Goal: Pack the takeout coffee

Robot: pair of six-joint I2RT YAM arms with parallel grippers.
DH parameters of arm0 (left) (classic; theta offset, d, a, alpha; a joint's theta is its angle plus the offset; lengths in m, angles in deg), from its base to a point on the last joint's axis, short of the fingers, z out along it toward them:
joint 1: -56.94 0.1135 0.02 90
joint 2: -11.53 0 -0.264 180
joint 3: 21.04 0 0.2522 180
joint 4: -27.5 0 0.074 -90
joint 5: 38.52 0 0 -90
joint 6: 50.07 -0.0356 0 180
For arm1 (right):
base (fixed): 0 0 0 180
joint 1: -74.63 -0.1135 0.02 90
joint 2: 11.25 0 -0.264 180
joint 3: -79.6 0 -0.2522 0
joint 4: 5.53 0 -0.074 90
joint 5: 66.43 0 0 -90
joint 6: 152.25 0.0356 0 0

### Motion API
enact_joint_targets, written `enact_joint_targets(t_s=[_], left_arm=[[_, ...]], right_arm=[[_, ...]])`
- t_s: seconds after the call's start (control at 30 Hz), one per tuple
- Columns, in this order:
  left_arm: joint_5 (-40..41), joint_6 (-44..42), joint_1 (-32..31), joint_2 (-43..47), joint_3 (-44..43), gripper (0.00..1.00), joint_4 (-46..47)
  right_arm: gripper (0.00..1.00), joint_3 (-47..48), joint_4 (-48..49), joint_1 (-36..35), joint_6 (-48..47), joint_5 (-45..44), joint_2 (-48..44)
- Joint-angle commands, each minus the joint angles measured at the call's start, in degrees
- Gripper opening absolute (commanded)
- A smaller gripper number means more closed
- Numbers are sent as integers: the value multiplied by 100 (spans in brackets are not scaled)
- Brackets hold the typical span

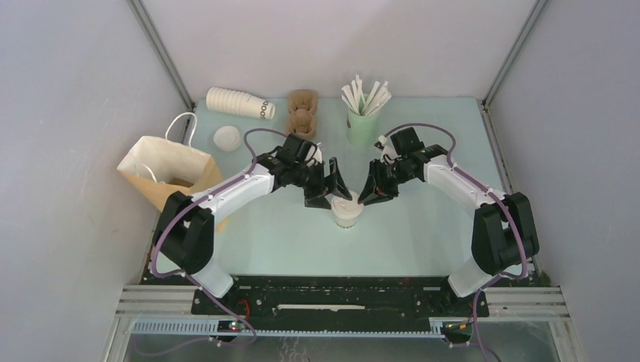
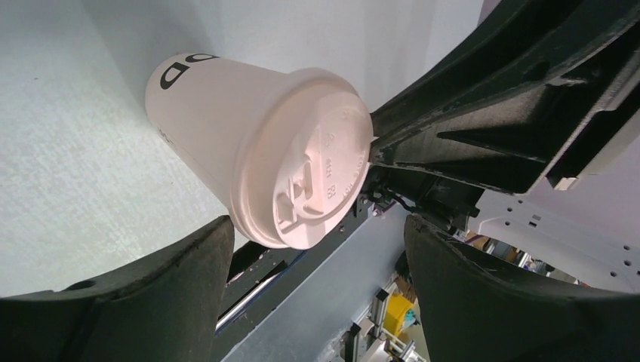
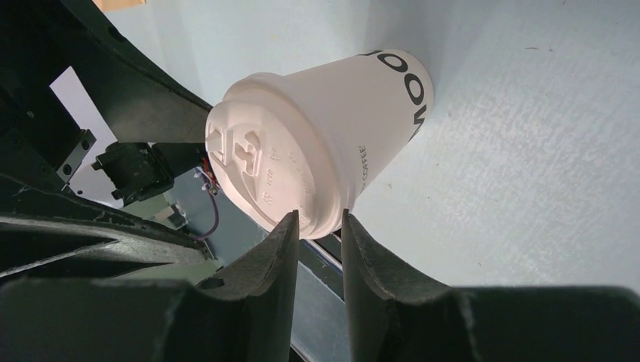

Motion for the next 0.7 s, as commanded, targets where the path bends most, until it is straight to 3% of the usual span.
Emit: enact_joint_targets(t_s=[0.0,0.17,0.3,0.4,0.5,0.67], left_arm=[[178,-286,-28,4,-287,88,-335],[349,-462,-19,71,-235,89,-594],[435,-479,-19,129,-203,88,-647],[565,-535,-7,275,-155,90,-654],[513,-506,62,268,-11,84,-566],[497,-492,180,178,196,77,-342]], right_arm=[[35,-35,164,31,74,98,-248],[45,-36,169,33,66,133,-250],[48,-41,151,12,52,121,-200],[58,-39,104,15,-18,46,-308],[65,-47,104,23,-88,187,-274],[65,-181,460,40,-52,570,-63]])
